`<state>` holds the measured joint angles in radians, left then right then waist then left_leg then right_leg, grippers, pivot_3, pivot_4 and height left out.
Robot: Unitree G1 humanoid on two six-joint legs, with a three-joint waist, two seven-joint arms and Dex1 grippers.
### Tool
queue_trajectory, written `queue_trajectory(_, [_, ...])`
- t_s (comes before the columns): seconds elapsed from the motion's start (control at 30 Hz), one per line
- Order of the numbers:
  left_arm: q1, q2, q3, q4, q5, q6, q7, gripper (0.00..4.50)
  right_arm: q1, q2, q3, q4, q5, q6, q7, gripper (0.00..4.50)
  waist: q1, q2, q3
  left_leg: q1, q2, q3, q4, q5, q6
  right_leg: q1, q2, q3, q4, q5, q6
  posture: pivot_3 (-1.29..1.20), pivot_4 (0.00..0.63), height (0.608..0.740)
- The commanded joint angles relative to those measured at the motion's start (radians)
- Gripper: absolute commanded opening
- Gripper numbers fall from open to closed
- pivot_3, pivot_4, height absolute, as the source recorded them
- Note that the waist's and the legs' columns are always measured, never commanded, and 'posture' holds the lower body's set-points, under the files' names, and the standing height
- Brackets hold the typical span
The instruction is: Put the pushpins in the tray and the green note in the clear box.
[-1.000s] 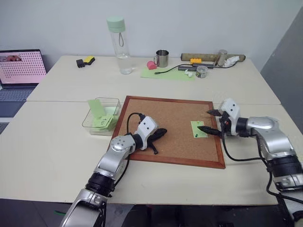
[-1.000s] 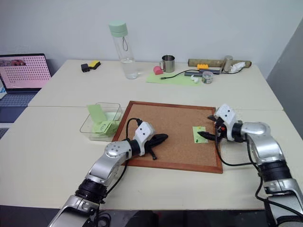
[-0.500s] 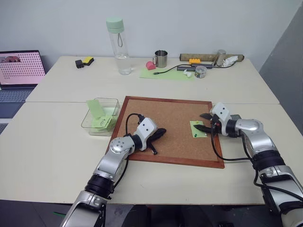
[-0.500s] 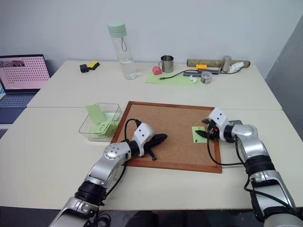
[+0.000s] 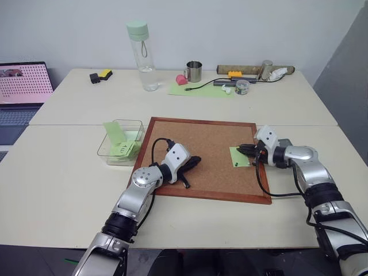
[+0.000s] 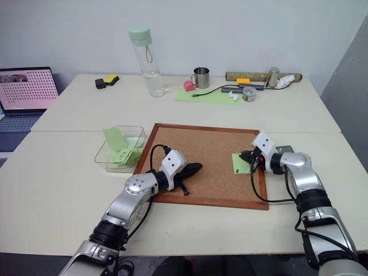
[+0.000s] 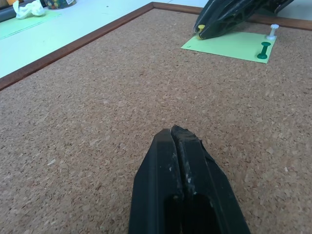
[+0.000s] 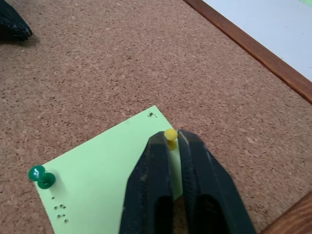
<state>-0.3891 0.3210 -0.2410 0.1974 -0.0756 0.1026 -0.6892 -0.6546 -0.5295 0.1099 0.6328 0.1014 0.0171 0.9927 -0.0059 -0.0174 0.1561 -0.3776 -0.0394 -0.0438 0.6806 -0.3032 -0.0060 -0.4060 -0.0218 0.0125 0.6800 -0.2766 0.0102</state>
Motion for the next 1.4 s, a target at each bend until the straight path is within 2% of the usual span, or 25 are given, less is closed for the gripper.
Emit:
queue_trajectory(0.03, [0.030, 0.018, -0.001, 0.018, 0.027, 0.017, 0.003, 0.00, -0.022, -0.004, -0.036, -0.041, 0.025, 0.007, 0.006, 0.02, 0.000, 0.000, 0.000, 0.000, 0.000, 0.000, 0.000, 0.000, 0.001, 0.000, 0.000, 0.000, 0.000, 0.000, 0.000, 0.00, 0.150, 0.740])
queue_trajectory(0.37, [0.035, 0.014, -0.007, 0.029, 0.046, 0.030, 0.020, 0.00, -0.019, -0.003, -0.107, -0.173, 0.143, 0.190, 0.032, 0.02, 0.000, 0.000, 0.000, 0.000, 0.000, 0.000, 0.000, -0.001, 0.001, 0.000, 0.000, 0.000, 0.000, 0.000, 0.000, 0.00, 0.150, 0.740])
queue_trajectory(0.73, [0.042, 0.010, -0.015, 0.033, 0.052, 0.031, 0.027, 0.00, 0.031, -0.073, -0.153, -0.323, 0.194, 0.328, 0.030, 0.02, 0.001, 0.002, -0.002, 0.000, 0.000, 0.000, 0.000, -0.001, 0.001, 0.000, 0.000, 0.000, 0.000, 0.000, 0.000, 0.00, 0.150, 0.740])
queue_trajectory(1.03, [0.042, 0.006, -0.016, 0.027, 0.052, 0.024, 0.025, 0.00, 0.201, -0.321, -0.181, -0.350, 0.040, 0.306, -0.059, 0.02, 0.005, 0.004, -0.004, 0.000, 0.000, 0.000, -0.001, -0.001, 0.002, 0.001, 0.000, 0.000, -0.001, 0.000, 0.000, 0.00, 0.150, 0.740])
queue_trajectory(1.23, [0.035, 0.006, -0.025, 0.035, 0.058, 0.020, 0.012, 0.00, 0.238, -0.338, -0.173, -0.300, -0.012, 0.281, -0.118, 0.02, 0.001, 0.006, -0.005, 0.003, 0.000, 0.003, -0.001, -0.001, 0.002, 0.003, 0.000, 0.002, 0.000, 0.000, 0.000, 0.00, 0.150, 0.740])
queue_trajectory(1.27, [0.034, 0.006, -0.026, 0.036, 0.060, 0.020, 0.011, 0.00, 0.237, -0.332, -0.175, -0.291, -0.016, 0.282, -0.130, 0.51, 0.001, 0.006, -0.005, 0.003, 0.000, 0.003, -0.001, -0.001, 0.002, 0.003, 0.000, 0.003, 0.000, 0.000, 0.000, 0.00, 0.150, 0.740])
queue_trajectory(1.3, [0.033, 0.006, -0.027, 0.037, 0.061, 0.019, 0.010, 0.00, 0.235, -0.328, -0.176, -0.286, -0.018, 0.282, -0.138, 0.54, 0.002, 0.006, -0.005, 0.003, 0.000, 0.003, -0.001, -0.001, 0.002, 0.003, 0.000, 0.003, 0.000, 0.000, 0.000, 0.00, 0.150, 0.740])
queue_trajectory(1.4, [0.034, 0.008, -0.025, 0.037, 0.062, 0.019, 0.009, 0.00, 0.235, -0.323, -0.178, -0.294, -0.008, 0.283, -0.133, 1.20, 0.003, 0.006, -0.005, 0.003, 0.000, 0.003, -0.001, -0.001, 0.002, 0.003, 0.000, 0.003, 0.000, 0.000, 0.000, 0.00, 0.150, 0.740])
